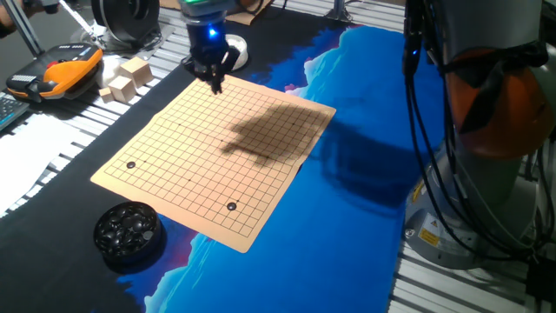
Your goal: Play the first move as black on the 3-4 point in the upper right corner of the Go board
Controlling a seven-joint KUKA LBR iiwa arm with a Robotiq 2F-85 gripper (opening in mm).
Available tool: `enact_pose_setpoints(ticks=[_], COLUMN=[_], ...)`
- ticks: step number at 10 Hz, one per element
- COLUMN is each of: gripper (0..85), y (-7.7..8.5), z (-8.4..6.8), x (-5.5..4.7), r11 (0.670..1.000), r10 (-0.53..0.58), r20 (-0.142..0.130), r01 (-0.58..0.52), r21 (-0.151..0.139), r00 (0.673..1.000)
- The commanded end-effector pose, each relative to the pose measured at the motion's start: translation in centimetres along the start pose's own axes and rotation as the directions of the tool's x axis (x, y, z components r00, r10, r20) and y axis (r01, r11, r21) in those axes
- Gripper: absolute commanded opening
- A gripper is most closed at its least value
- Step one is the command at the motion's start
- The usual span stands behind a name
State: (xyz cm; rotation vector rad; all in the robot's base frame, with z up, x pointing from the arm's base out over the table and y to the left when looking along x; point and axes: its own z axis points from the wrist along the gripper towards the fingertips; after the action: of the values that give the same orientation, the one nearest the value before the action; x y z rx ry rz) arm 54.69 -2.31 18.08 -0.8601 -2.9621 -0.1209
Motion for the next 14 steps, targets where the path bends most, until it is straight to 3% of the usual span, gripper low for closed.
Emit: enact_pose_setpoints(ticks=[1, 2, 3, 6, 8, 13, 14], gripper=[0.0, 0.0, 0.0, 0.0, 0.0, 0.0, 0.0], y=[-2.3, -2.9, -3.2, -2.3, -1.9, -1.9, -1.9], z=[0.0, -0.1, 0.0, -0.3, -0.4, -0.4, -0.4], x=[-1.3, -1.9, -2.1, -1.7, -1.5, -1.5, -1.5], r11=[1.000, 0.999, 0.999, 0.999, 1.000, 0.994, 0.992], r10=[-0.025, -0.044, -0.041, -0.037, -0.021, 0.101, 0.122], r20=[0.003, 0.014, 0.004, -0.009, 0.005, 0.016, 0.015], r01=[0.025, 0.044, 0.041, 0.037, 0.021, -0.102, -0.123], r21=[0.004, 0.022, 0.002, -0.012, 0.016, 0.037, 0.031], r00=[1.000, 0.999, 0.999, 0.999, 1.000, 0.995, 0.992])
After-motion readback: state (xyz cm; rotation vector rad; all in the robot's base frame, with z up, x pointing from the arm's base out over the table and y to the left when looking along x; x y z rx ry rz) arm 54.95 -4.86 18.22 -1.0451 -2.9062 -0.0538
